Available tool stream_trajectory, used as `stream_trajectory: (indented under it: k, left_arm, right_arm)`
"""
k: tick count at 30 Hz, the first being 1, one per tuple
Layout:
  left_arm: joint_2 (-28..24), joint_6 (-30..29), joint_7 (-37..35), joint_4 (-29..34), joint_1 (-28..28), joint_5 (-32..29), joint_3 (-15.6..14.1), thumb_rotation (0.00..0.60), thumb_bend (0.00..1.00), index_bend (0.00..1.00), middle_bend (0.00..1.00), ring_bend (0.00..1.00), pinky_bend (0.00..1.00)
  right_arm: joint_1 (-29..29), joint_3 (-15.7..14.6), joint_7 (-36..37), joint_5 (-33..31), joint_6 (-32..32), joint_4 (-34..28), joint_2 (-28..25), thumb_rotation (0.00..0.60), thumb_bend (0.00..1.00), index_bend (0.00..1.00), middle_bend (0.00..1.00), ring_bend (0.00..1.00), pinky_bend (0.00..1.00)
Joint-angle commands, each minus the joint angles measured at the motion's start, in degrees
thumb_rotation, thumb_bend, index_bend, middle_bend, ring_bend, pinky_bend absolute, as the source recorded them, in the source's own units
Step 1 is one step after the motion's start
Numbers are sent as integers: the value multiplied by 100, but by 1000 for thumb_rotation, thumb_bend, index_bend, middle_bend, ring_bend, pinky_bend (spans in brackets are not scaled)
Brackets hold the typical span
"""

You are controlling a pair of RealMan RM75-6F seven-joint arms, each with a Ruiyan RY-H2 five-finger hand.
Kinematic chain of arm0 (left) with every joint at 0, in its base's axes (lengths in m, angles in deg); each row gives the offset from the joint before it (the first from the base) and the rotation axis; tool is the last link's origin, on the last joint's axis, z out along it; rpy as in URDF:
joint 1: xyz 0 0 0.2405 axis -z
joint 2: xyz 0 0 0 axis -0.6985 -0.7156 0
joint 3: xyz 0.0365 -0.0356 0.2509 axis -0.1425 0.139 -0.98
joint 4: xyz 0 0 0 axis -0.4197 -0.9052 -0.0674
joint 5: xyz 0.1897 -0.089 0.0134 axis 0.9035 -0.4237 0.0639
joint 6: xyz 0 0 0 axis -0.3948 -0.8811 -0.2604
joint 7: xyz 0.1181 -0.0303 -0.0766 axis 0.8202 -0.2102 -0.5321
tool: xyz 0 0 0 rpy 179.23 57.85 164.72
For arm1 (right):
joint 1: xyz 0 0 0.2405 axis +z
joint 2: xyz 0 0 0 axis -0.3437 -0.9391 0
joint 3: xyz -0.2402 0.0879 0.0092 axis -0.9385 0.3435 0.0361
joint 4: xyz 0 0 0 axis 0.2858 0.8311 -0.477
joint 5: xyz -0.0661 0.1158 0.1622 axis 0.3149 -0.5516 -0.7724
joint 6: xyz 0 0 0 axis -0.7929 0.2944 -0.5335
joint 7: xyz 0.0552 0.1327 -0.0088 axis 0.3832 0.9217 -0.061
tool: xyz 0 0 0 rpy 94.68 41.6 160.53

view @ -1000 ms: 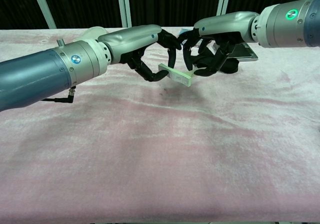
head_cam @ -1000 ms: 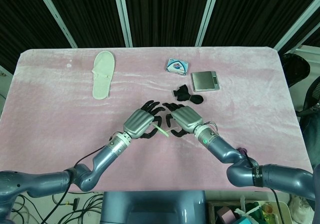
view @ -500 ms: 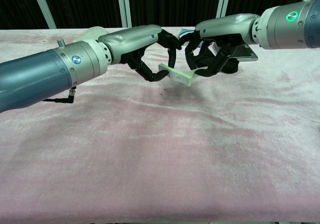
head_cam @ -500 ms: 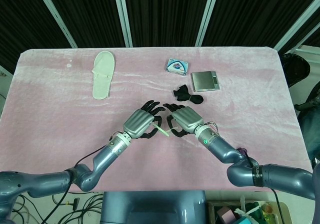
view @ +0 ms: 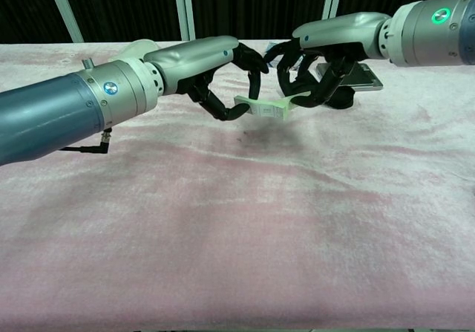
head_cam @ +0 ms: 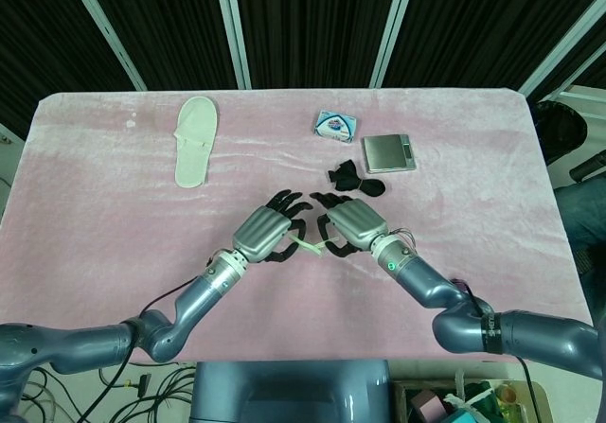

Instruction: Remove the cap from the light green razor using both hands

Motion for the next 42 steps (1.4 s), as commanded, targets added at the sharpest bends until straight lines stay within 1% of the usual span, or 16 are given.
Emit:
stream_trajectory:
  k: [1, 4, 8, 14, 17, 21, 25, 27, 32, 34, 36, 37, 39, 40, 41, 42]
  left_arm:
    - [-91, -93, -22, 41, -55, 39, 13, 600, 481, 590, 160, 0, 0]
    - [-222, -197, -35, 61, -129, 67, 18, 600, 481, 590, 160, 0, 0]
    - [-610, -310, -151, 357, -378, 56, -87, 600, 481, 596, 160, 0, 0]
    - [-819, -386, -298, 311, -609, 13, -205, 600, 482, 593, 159, 0, 0]
    - [-767, -312, -575, 189, -682, 49, -297, 600, 481, 592, 159, 0, 0]
    - [-564, -375, -860, -119, -753, 293, -439, 600, 482, 594, 159, 0, 0]
    - [-216, -385, -958, -631, -798, 442, -590, 600, 482, 592, 160, 0, 0]
    - [-44, -335, -982, -876, -805, 453, -635, 600, 482, 590, 159, 0, 0]
    - [282, -210, -1169, -1357, -793, 499, -687, 600, 482, 588, 158, 0, 0]
    - [407, -173, -1254, -1555, -776, 542, -703, 600, 482, 586, 154, 0, 0]
    - [525, -133, -1343, -1760, -748, 621, -734, 600, 479, 557, 132, 0, 0]
    - [550, -82, -1347, -1852, -722, 676, -775, 600, 463, 500, 95, 0, 0]
    - [526, 33, -1336, -1903, -706, 662, -792, 600, 389, 357, 33, 0, 0]
    - [503, 93, -1303, -1878, -714, 598, -771, 600, 316, 262, 6, 0, 0]
    - [467, 142, -1278, -1822, -725, 527, -739, 600, 249, 197, 0, 0, 0]
    - [412, 157, -1269, -1716, -741, 460, -685, 600, 201, 164, 0, 0, 0]
  right_arm:
    - [-126, -40, 71, 34, 63, -32, -181, 600, 495, 781, 0, 55, 147]
    - [-273, -91, 176, 109, 98, -36, -379, 600, 505, 791, 0, 55, 147]
    - [-583, -202, 399, 364, 197, -60, -740, 600, 506, 793, 0, 55, 148]
    - [-825, -286, 769, 498, 68, 104, -824, 600, 504, 793, 0, 54, 147]
    - [-899, -290, 1049, 691, -54, 147, -655, 600, 494, 793, 0, 55, 147]
    - [-986, -348, 1095, 967, 55, 362, -275, 600, 475, 793, 0, 54, 147]
    - [-978, -454, 871, 1025, 55, 633, 88, 600, 377, 790, 0, 54, 147]
    - [-963, -464, 800, 969, 33, 728, 253, 600, 351, 786, 0, 52, 147]
    - [-934, -469, 563, 854, 92, 970, 625, 600, 350, 746, 0, 52, 147]
    - [-914, -461, 463, 793, 106, 1041, 744, 600, 325, 685, 0, 46, 147]
    - [-879, -456, 322, 697, 95, 1075, 817, 600, 253, 562, 0, 25, 147]
    - [-809, -521, 144, 615, -45, 1035, 742, 600, 197, 457, 0, 11, 147]
    - [-700, -582, -148, 366, -191, 883, 574, 600, 121, 310, 0, 0, 143]
    - [-658, -618, -285, 224, -229, 797, 496, 600, 86, 222, 0, 0, 139]
    - [-622, -644, -400, 71, -244, 705, 426, 600, 58, 126, 0, 0, 134]
    - [-581, -667, -522, -125, -237, 583, 337, 600, 45, 71, 0, 0, 131]
